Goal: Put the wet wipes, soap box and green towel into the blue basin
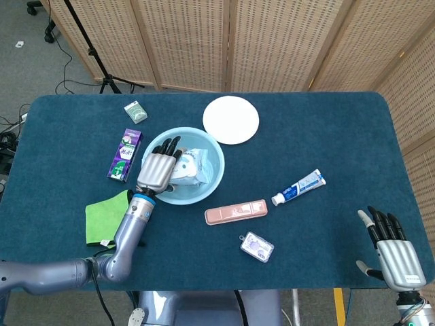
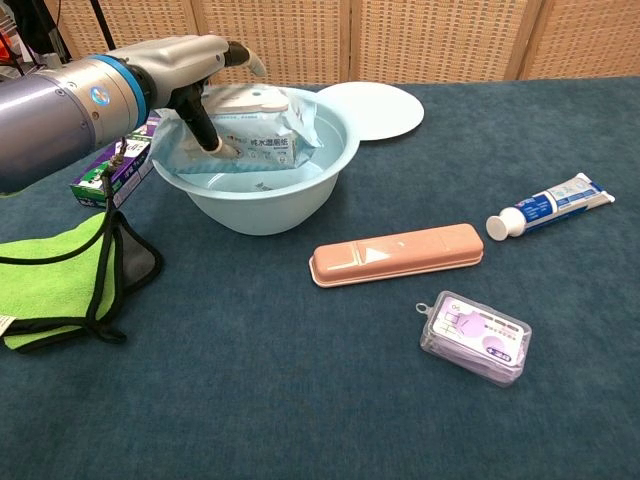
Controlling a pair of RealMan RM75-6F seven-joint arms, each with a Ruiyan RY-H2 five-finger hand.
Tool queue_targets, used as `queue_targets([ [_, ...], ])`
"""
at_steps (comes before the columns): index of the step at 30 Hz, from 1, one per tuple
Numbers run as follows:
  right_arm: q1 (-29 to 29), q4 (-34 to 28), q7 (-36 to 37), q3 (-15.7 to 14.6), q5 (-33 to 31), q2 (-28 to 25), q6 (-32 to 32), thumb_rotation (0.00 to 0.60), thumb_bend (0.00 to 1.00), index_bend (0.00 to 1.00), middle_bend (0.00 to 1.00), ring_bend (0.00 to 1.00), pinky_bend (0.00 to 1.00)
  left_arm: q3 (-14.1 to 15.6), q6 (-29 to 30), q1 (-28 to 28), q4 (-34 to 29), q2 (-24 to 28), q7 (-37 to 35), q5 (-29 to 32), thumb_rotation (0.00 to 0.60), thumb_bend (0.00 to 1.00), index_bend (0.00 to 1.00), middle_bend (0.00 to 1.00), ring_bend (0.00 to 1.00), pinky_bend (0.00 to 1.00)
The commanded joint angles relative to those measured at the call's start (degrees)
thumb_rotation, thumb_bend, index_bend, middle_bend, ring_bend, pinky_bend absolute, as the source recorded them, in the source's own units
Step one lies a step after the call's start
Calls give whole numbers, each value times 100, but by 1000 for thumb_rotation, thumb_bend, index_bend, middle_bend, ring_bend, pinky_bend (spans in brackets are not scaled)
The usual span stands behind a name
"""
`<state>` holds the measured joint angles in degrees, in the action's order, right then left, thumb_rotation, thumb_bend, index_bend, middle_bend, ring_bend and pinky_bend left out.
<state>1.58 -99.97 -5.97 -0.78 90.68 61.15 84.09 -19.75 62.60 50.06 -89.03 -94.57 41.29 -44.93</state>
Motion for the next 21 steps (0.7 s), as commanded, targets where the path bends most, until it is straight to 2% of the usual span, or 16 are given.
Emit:
queue_targets([
  [1, 1, -2, -9, -3, 5, 5, 1, 600, 156, 0, 0, 0, 0, 42, 17, 27, -57, 73, 41, 56, 600, 175, 0, 0, 0, 80],
  [6, 1, -10, -36, -12, 12, 12, 0, 600, 156, 0, 0, 0, 0, 84, 72, 40, -107, 155, 14, 156, 600, 165, 0, 0, 0, 3],
  [15, -3, -28, -51, -15, 8, 3, 9, 600, 156, 0, 0, 0, 0, 233, 111, 17, -235, 282, -68, 175, 600, 164, 0, 0, 0, 0],
  [21, -16, -43, -60, -12, 16, -9, 46, 600, 156, 0, 0, 0, 0, 509, 128, -150, -740, 715, -177, -128, 600, 164, 0, 0, 0, 0],
])
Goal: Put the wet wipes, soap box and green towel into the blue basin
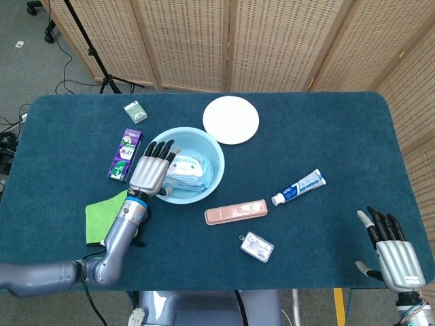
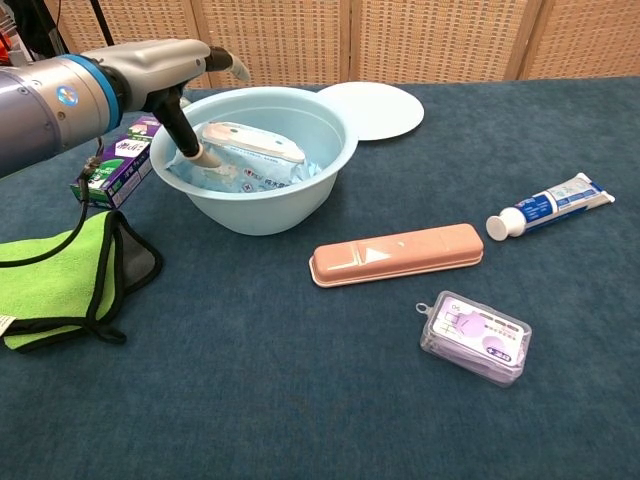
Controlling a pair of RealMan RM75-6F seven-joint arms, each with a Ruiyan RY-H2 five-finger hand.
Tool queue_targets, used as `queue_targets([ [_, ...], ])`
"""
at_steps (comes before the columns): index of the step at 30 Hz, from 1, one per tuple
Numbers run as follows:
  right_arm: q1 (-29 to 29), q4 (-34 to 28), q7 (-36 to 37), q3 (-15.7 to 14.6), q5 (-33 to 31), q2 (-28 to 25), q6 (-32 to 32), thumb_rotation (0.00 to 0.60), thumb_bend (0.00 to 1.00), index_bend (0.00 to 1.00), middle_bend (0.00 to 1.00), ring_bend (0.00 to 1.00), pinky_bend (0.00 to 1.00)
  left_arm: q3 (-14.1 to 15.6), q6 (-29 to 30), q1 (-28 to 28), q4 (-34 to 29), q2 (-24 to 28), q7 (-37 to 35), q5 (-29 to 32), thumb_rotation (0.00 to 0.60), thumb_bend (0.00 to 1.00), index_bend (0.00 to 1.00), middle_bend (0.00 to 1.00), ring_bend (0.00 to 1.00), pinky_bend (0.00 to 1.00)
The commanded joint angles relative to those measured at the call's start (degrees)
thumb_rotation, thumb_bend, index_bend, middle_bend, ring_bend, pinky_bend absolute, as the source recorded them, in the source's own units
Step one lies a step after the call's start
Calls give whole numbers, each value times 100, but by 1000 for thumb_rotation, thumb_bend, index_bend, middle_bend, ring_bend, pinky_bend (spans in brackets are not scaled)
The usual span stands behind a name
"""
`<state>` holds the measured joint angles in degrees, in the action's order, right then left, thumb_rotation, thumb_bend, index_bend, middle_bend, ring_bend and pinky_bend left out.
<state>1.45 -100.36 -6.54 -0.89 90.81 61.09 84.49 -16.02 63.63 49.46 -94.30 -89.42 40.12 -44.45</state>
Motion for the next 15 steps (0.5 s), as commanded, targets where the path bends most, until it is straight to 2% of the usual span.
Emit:
queue_targets([
  [1, -6, -9, -6, -2, 5, -6, 12, 600, 156, 0, 0, 0, 0, 189, 36, -121, -311, 295, -53, -231, 600, 164, 0, 0, 0, 0],
  [4, -16, -24, -25, -7, 17, -13, 30, 600, 156, 0, 0, 0, 0, 332, 45, -184, -602, 605, 49, -319, 600, 165, 0, 0, 0, 0],
  [7, -26, -49, -69, -16, 49, -14, 55, 600, 156, 0, 0, 0, 0, 549, 164, -310, -946, 1083, 162, -674, 600, 166, 0, 0, 0, 0],
  [15, -37, -89, -154, -37, 57, -12, 48, 600, 156, 0, 0, 0, 0, 862, 229, -743, -1357, 2005, -351, -1170, 600, 172, 0, 0, 0, 0],
])
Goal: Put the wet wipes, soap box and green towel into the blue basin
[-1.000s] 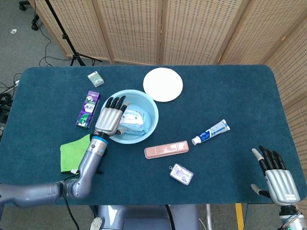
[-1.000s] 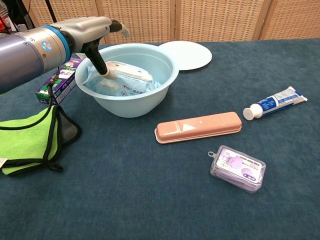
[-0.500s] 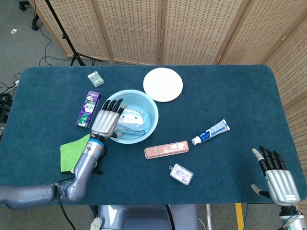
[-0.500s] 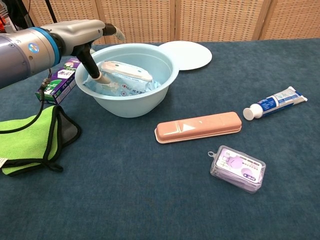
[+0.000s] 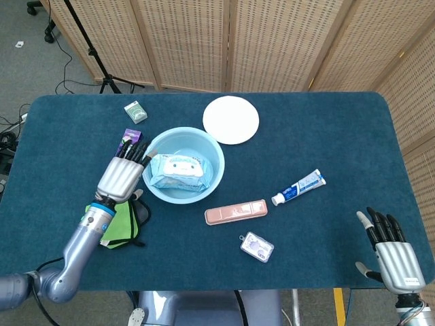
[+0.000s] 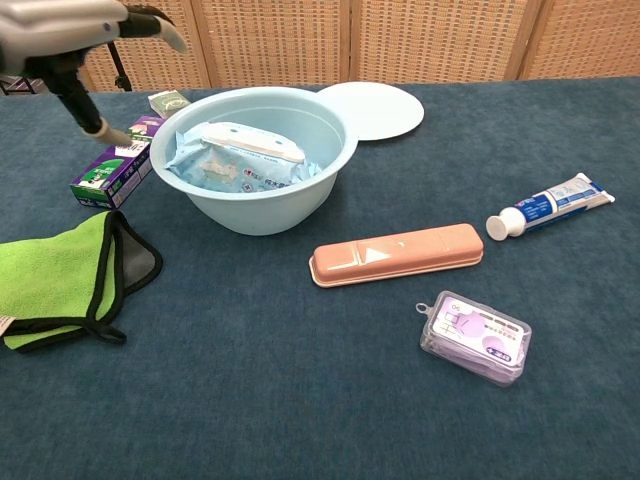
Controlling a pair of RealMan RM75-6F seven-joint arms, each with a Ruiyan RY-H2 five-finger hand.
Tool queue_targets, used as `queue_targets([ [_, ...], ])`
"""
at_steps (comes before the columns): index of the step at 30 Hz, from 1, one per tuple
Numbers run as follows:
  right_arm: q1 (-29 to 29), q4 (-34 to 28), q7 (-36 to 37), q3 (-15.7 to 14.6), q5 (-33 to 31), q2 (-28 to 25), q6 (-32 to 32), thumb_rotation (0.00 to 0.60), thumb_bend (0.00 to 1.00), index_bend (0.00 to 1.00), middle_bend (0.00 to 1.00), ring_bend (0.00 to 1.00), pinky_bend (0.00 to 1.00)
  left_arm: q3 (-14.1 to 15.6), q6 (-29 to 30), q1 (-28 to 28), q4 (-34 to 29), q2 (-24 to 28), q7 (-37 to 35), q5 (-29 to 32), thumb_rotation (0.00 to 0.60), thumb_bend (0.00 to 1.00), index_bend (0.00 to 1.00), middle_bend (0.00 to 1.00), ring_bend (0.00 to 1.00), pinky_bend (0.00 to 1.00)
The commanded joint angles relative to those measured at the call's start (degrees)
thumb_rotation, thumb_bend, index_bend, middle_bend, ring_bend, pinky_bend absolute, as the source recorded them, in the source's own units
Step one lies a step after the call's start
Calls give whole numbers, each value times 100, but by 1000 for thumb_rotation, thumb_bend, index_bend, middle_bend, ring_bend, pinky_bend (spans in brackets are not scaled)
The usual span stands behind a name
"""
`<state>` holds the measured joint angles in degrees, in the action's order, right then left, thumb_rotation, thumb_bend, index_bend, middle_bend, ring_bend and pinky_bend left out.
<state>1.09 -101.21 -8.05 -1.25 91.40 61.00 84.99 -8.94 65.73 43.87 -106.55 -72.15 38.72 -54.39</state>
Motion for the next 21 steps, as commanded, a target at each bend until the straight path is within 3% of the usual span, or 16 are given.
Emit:
queue_targets([
  [1, -2, -6, -6, -1, -5, -5, -1, 600, 156, 0, 0, 0, 0, 190, 16, -226, -124, 347, -267, -226, 600, 173, 0, 0, 0, 0],
  [10, 7, -38, -78, -10, -51, -21, -64, 600, 156, 0, 0, 0, 0, 403, 98, -646, 120, 669, -959, -641, 600, 177, 0, 0, 0, 0],
  [16, 17, -48, -115, -7, -90, -18, -103, 600, 156, 0, 0, 0, 0, 769, 197, -1056, -60, 996, -1410, -1239, 600, 172, 0, 0, 0, 0],
  [21, 7, -67, -130, -15, -63, -24, -78, 600, 156, 0, 0, 0, 0, 1101, 789, -1668, -34, 928, -1994, -1966, 600, 169, 0, 0, 0, 0],
])
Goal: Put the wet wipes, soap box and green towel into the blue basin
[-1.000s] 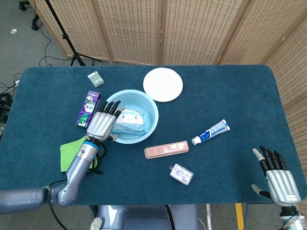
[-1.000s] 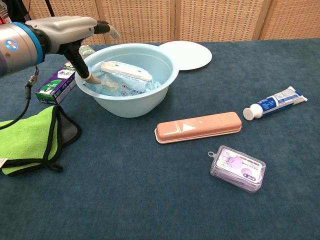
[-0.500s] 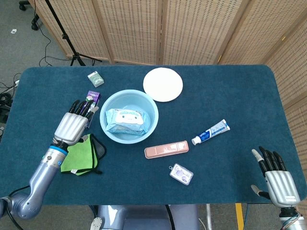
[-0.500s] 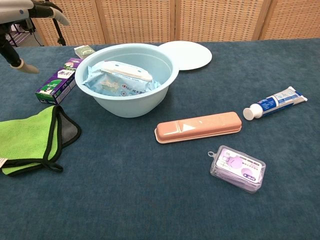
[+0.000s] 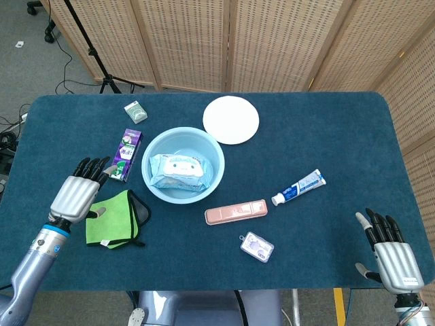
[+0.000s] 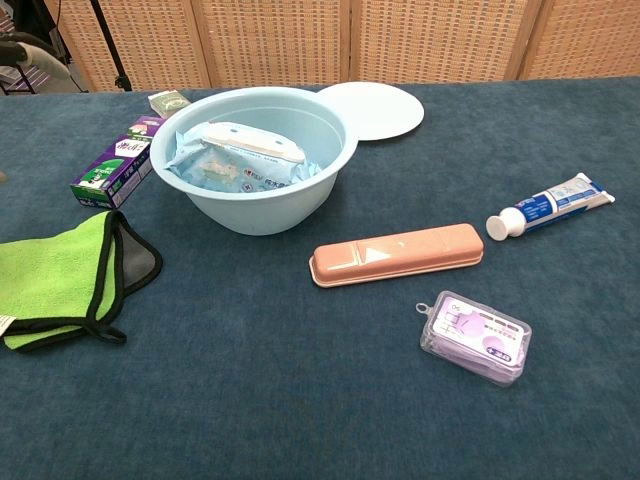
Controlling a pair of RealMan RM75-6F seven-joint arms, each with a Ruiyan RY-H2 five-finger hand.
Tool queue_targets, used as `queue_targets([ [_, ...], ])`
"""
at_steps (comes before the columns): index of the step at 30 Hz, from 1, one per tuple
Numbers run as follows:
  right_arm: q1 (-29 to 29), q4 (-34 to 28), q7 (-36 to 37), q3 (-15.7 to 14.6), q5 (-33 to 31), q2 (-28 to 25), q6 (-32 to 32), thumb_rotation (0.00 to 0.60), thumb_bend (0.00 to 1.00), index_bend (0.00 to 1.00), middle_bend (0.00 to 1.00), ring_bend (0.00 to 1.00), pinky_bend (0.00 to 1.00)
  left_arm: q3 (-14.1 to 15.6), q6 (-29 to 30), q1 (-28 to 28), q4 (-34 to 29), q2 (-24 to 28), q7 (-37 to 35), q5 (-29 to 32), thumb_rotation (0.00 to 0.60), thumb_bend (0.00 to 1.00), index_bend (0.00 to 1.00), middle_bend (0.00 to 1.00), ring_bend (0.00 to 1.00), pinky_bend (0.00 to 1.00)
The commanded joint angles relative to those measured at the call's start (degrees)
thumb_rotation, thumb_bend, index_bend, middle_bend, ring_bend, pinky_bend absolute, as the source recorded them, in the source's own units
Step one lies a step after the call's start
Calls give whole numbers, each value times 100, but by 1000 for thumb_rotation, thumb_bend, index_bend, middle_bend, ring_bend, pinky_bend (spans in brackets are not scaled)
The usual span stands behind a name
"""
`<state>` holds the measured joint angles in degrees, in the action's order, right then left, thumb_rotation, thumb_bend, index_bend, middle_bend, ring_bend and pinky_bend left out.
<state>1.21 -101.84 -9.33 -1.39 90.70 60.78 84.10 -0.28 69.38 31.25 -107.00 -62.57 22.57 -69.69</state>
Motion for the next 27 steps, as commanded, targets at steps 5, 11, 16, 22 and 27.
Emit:
queue_targets([
  [5, -8, 0, -17, 3, 13, 3, 24, 600, 156, 0, 0, 0, 0, 460, 1206, -1036, 196, -293, -672, -989, 600, 172, 0, 0, 0, 0],
  [11, -13, 13, -97, -18, 40, 25, 19, 600, 156, 0, 0, 0, 0, 794, 1705, -1683, 552, -618, -689, -1363, 600, 176, 0, 0, 0, 0],
  [16, -5, 3, -187, -21, 37, 51, -6, 600, 156, 0, 0, 0, 0, 841, 1688, -1852, 819, -605, -869, -1475, 600, 177, 0, 0, 0, 0],
  [22, -21, -79, -387, -88, 86, 121, -45, 600, 156, 0, 0, 0, 0, 804, 1694, -1984, 957, -574, -1014, -1618, 600, 177, 0, 0, 0, 0],
  [27, 34, -433, -1001, -233, -193, 180, -498, 600, 156, 0, 0, 0, 0, 686, 1515, -2014, 1051, -538, -1165, -1474, 600, 177, 0, 0, 0, 0],
])
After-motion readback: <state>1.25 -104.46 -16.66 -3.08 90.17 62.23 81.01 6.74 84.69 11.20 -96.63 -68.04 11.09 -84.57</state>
